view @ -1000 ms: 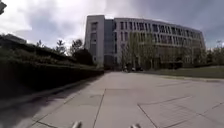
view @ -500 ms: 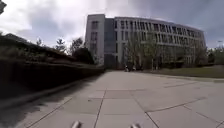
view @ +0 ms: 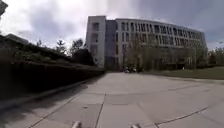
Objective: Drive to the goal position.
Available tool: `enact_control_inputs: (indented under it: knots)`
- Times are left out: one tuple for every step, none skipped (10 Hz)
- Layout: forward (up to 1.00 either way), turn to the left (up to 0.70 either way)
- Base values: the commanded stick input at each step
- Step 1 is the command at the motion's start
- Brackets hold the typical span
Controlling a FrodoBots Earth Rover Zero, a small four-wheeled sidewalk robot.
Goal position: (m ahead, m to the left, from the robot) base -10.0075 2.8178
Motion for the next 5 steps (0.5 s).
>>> enact_control_inputs:
  knots:
    - [0.7,0.0]
    - [0.7,0.0]
    - [0.7,0.0]
    - [0.7,0.0]
    - [0.7,0.0]
